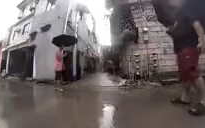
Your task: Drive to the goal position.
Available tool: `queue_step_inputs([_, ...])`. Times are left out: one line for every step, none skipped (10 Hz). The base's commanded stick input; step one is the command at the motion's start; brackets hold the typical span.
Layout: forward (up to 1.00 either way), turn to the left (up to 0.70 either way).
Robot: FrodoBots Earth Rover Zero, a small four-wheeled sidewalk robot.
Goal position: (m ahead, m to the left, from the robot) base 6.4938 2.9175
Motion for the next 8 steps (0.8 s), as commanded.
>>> queue_step_inputs([0.99,0.17])
queue_step_inputs([0.99,0.0])
queue_step_inputs([0.99,0.0])
queue_step_inputs([0.99,0.0])
queue_step_inputs([0.99,0.0])
queue_step_inputs([0.99,0.0])
queue_step_inputs([0.99,0.17])
queue_step_inputs([0.99,0.33])
